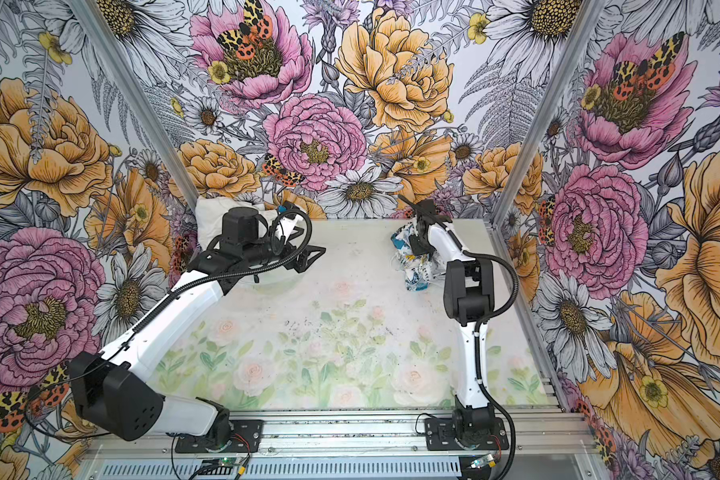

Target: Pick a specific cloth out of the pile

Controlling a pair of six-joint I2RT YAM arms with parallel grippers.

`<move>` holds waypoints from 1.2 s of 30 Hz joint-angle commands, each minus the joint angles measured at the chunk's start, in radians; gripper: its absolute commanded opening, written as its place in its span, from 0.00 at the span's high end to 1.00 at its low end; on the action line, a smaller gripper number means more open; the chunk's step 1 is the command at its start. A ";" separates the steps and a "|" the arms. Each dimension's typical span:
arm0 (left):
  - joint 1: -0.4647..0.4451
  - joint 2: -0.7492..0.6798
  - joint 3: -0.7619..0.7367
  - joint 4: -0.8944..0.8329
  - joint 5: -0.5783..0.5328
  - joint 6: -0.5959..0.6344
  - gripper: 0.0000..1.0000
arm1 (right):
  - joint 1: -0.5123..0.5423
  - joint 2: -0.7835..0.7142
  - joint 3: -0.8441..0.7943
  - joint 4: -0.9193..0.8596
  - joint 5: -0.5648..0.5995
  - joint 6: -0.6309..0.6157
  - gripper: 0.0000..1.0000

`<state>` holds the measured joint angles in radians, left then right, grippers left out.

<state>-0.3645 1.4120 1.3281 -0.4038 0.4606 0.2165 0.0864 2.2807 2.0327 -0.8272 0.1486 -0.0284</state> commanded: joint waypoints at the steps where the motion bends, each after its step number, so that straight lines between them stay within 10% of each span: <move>1: -0.005 -0.002 0.025 -0.004 -0.008 0.005 0.01 | -0.014 -0.132 0.037 0.062 0.238 0.103 1.00; 8: -0.010 -0.010 0.024 -0.004 -0.012 0.006 0.01 | -0.025 -0.092 0.096 0.103 0.465 0.128 1.00; 32: -0.017 0.004 0.020 -0.005 -0.031 0.011 0.01 | -0.028 0.118 0.077 0.111 0.395 0.198 1.00; 36: -0.022 0.004 0.019 -0.005 -0.029 0.009 0.01 | -0.032 0.071 0.059 0.110 0.362 0.203 0.69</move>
<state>-0.3752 1.4120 1.3281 -0.4042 0.4484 0.2165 0.0547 2.3993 2.1033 -0.7300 0.5365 0.1711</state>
